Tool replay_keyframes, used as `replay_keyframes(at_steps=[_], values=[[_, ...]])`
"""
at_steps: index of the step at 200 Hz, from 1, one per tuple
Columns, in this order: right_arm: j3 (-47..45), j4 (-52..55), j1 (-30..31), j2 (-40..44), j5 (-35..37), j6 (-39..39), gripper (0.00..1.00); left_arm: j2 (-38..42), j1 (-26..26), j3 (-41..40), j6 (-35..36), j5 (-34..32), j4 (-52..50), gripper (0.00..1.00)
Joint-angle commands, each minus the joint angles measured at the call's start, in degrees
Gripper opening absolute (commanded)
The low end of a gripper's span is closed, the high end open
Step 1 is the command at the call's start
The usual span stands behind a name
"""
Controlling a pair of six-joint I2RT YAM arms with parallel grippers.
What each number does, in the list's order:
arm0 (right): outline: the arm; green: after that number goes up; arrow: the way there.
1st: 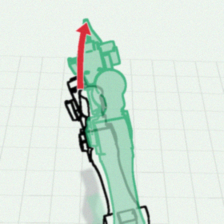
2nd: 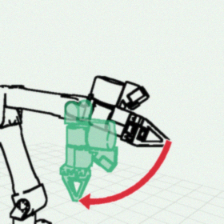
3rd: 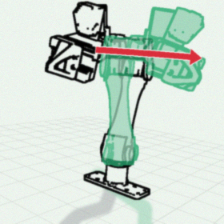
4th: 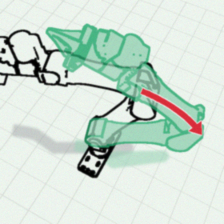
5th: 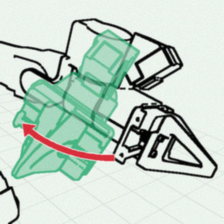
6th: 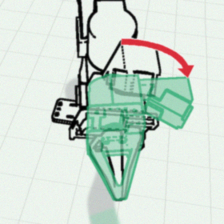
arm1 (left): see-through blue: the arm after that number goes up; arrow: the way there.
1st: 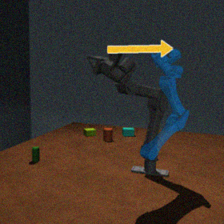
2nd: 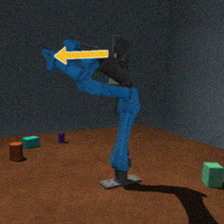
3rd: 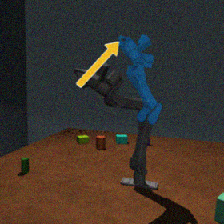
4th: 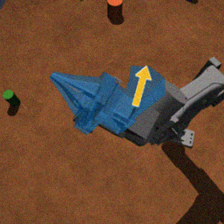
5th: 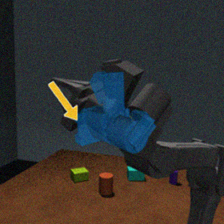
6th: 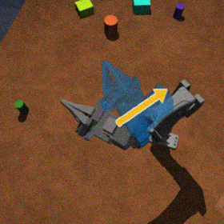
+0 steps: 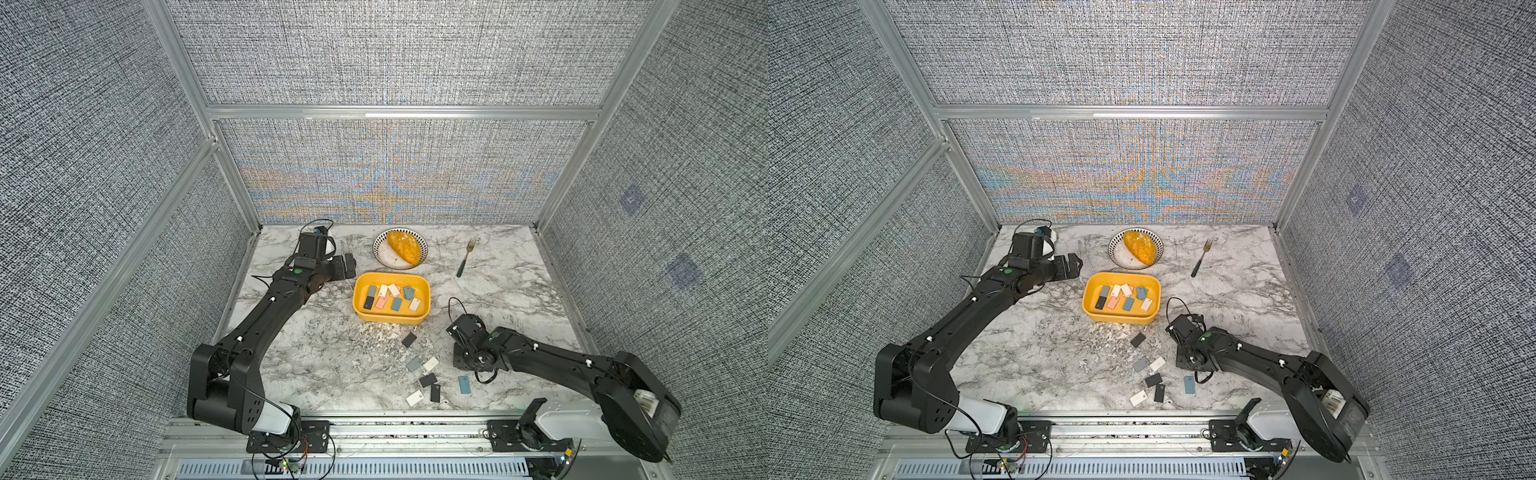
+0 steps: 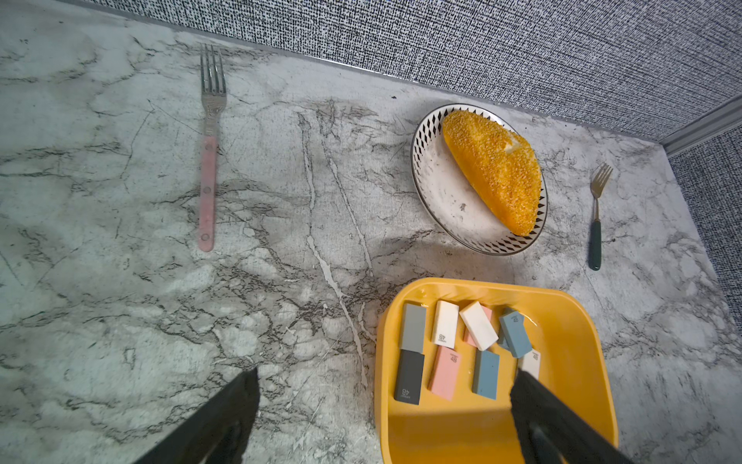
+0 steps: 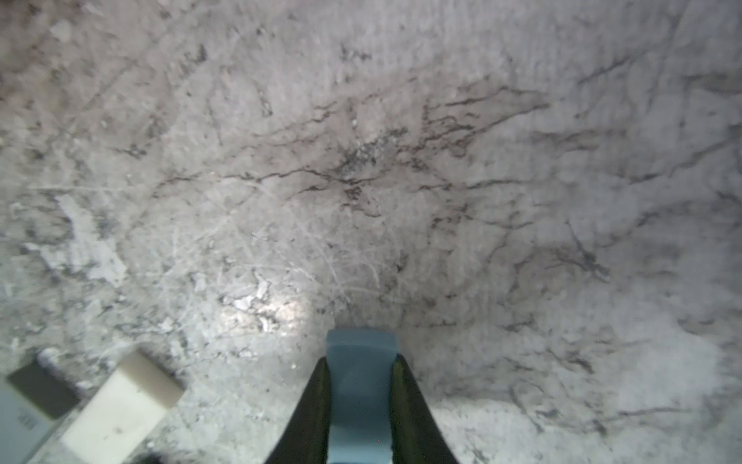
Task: Put the eraser in the storage box
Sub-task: Pick up the eraser from the center of the board.
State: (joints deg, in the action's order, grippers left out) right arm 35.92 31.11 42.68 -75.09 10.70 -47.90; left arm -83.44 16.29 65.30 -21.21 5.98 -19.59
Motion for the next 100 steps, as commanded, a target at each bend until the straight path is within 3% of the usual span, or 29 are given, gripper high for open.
replay_keyframes(at_steps=[1,100], values=[[1.74,1.45,-0.03,0.18,1.37,0.86,0.22,0.14,-0.04,0.18,0.53,-0.18,0.79,1.0],[18.61,3.58,-0.31,-5.21,5.76,8.25,0.21,0.86,-0.05,0.27,0.47,-0.09,0.35,1.0]])
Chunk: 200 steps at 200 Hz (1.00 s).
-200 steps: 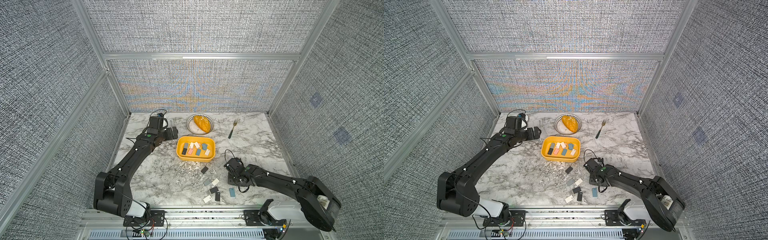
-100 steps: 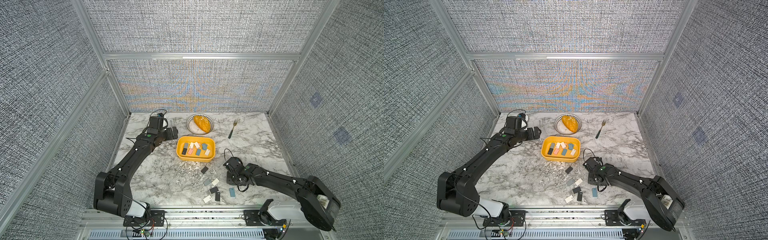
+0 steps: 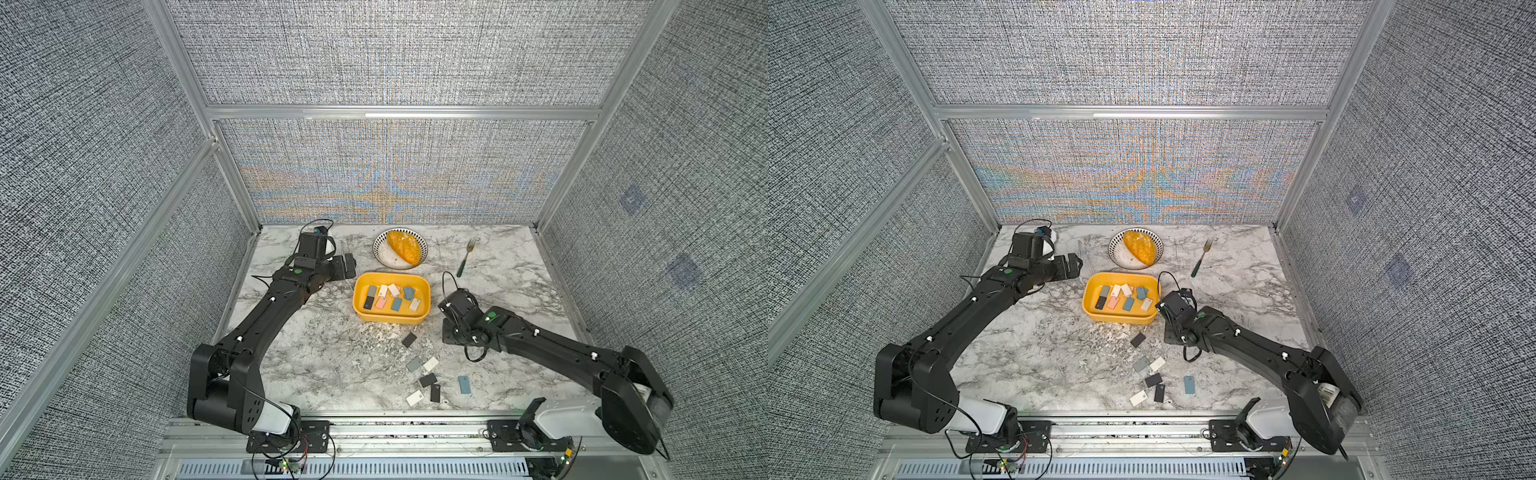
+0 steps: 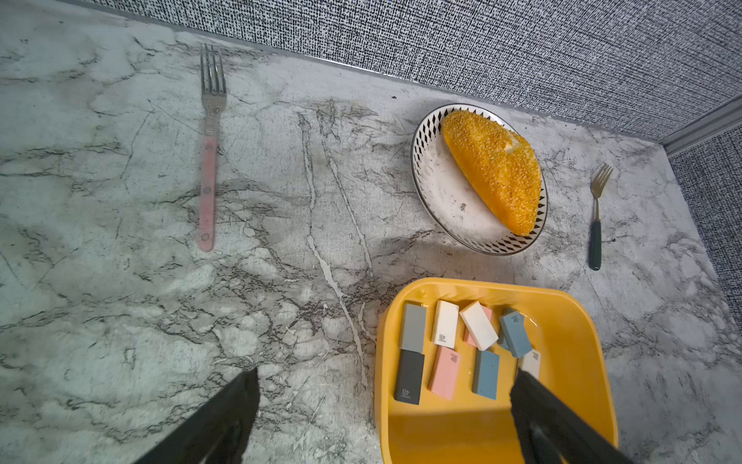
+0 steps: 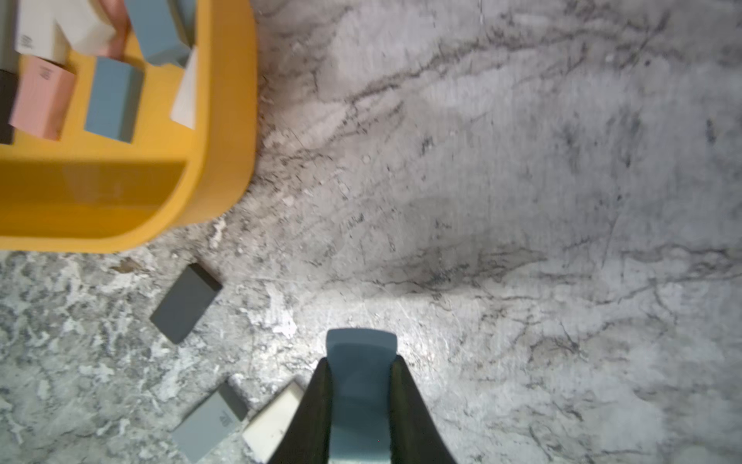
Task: Put the eraser in the storage box
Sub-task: Pick up the eraser from the center of the board, then place the eraser in the storage box.
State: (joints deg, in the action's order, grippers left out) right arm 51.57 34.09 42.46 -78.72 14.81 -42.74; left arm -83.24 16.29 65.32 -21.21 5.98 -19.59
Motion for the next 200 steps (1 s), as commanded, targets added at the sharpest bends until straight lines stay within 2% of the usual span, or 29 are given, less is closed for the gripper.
replay_keyframes(at_steps=[1,88,135,200], values=[[3.2,0.53,-0.05,-1.64,1.64,3.14,0.21,0.64,-0.09,0.25,0.47,-0.09,0.35,1.0],[20.12,-8.09,0.14,-17.25,-1.88,13.56,0.21,0.55,-0.03,0.07,0.47,-0.49,0.26,1.0],[30.91,-9.31,0.03,-28.58,-4.76,18.4,0.21,1.48,-0.12,-0.08,0.39,-2.51,-0.25,1.0],[41.16,-9.22,0.08,-38.29,-7.46,21.55,0.22,2.4,-0.43,-1.51,-0.45,-4.03,1.23,1.0]])
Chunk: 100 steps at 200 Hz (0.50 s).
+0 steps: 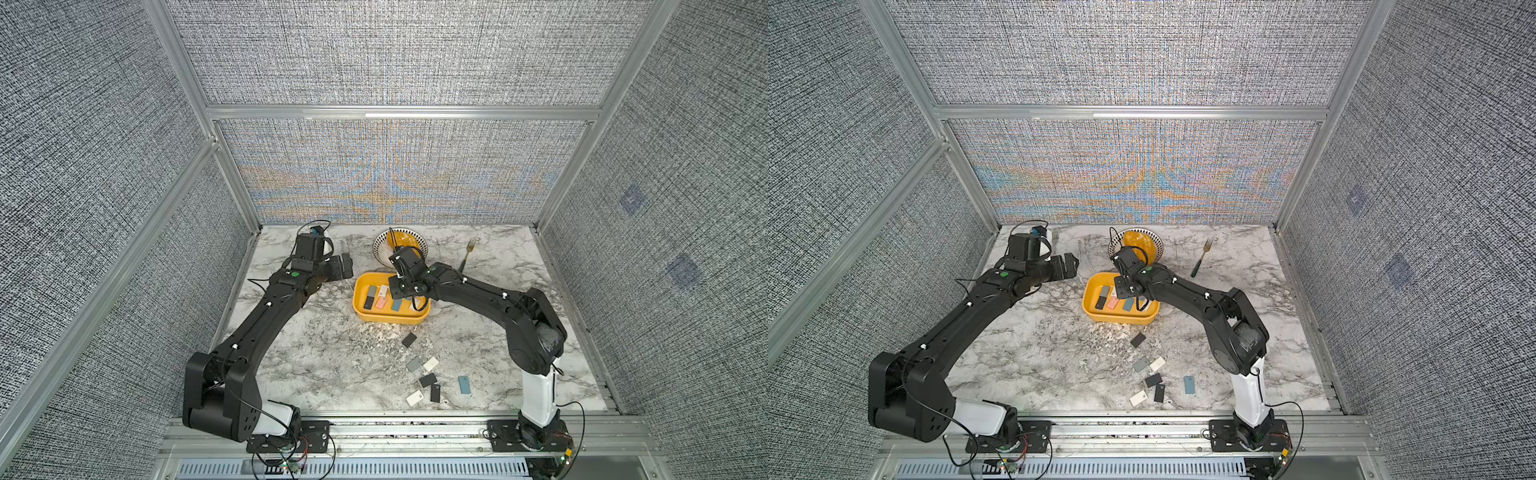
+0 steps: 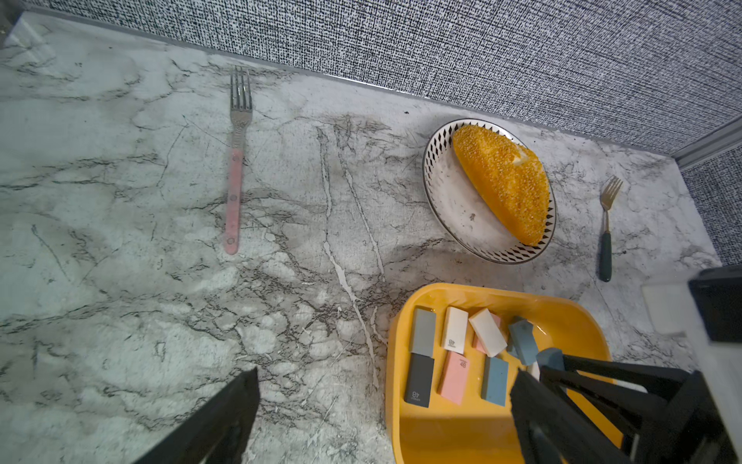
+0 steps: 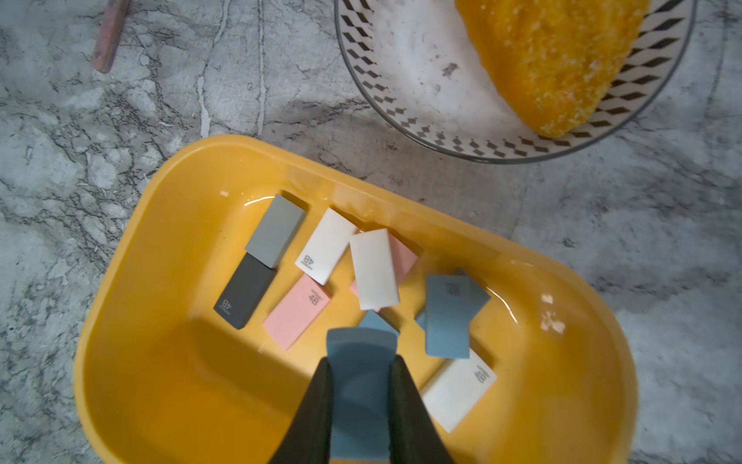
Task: Put the eraser in the storage box
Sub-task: Place the eraser in the storage box.
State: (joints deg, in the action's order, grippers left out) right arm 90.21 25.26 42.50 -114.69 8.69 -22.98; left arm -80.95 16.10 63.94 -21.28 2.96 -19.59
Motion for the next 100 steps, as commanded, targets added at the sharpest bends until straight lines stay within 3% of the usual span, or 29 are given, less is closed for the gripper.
replay_keyframes(at_steps=[1,100], values=[[2.6,-0.34,0.04,-2.43,-1.36,1.84,0.22,0.1,-0.25,-0.13,-0.41,-1.02,1.18,1.0],[11.25,0.48,0.04,-12.39,-3.58,3.3,0.22,-0.5,-0.53,0.22,-0.34,-1.0,0.92,1.0]])
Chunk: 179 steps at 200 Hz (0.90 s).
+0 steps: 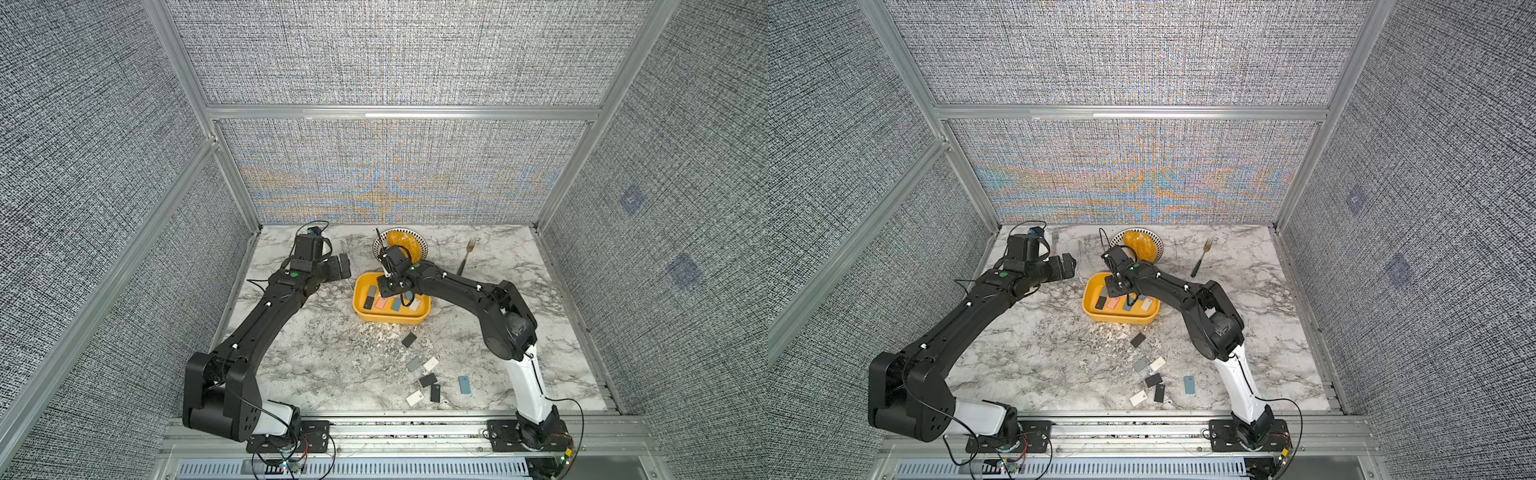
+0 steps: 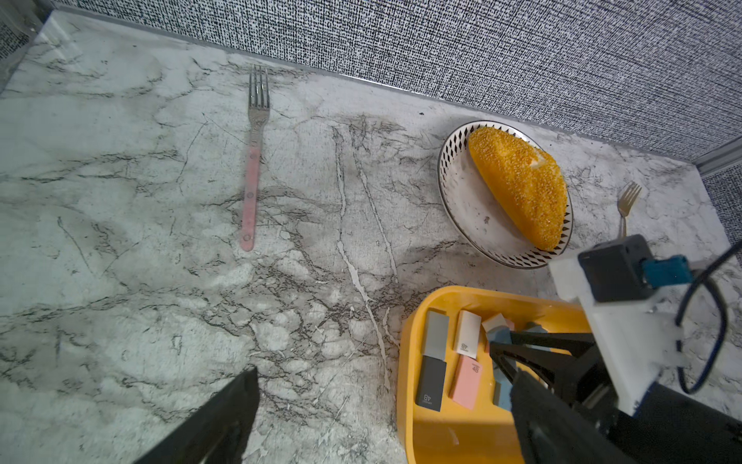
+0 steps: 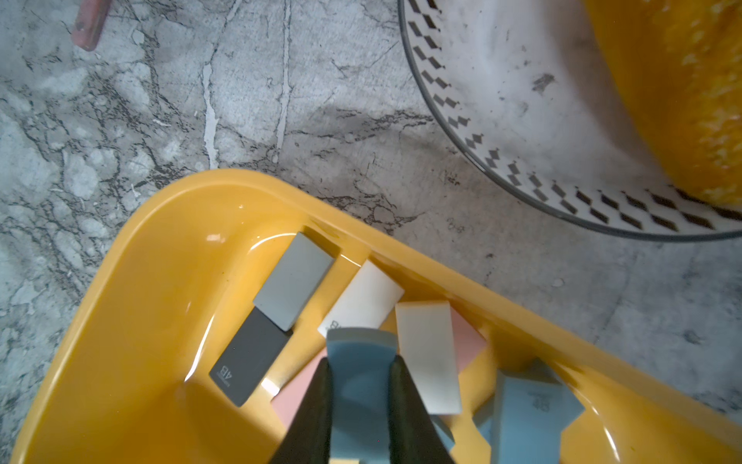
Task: Put the eraser in the storage box
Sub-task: Place the eraser in the storage box.
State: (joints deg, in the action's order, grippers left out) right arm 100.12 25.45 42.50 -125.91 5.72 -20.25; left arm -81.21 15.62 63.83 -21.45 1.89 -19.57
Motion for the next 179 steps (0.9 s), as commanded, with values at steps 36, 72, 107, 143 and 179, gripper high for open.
replay_keyframes(at_steps=[36,72,107,143,179], values=[[3.4,0.6,0.14,-3.0,-1.4,0.65,0.22,-0.3,-0.24,0.47,-0.03,-0.02,0.85,1.0],[5.65,1.36,0.26,-5.23,-1.79,0.76,0.22,-0.34,-0.32,0.34,0.01,0.04,0.85,1.0],[6.65,1.87,0.22,-6.33,-1.67,0.74,0.23,-0.41,-0.41,0.28,0.05,0.13,0.85,1.0],[7.1,2.13,0.36,-6.87,-1.74,0.65,0.26,-0.44,-0.5,0.15,0.16,0.22,0.94,1.0],[7.55,2.16,0.7,-6.87,-1.85,0.74,0.34,-0.53,-0.59,0.06,0.16,0.37,0.93,1.0]])
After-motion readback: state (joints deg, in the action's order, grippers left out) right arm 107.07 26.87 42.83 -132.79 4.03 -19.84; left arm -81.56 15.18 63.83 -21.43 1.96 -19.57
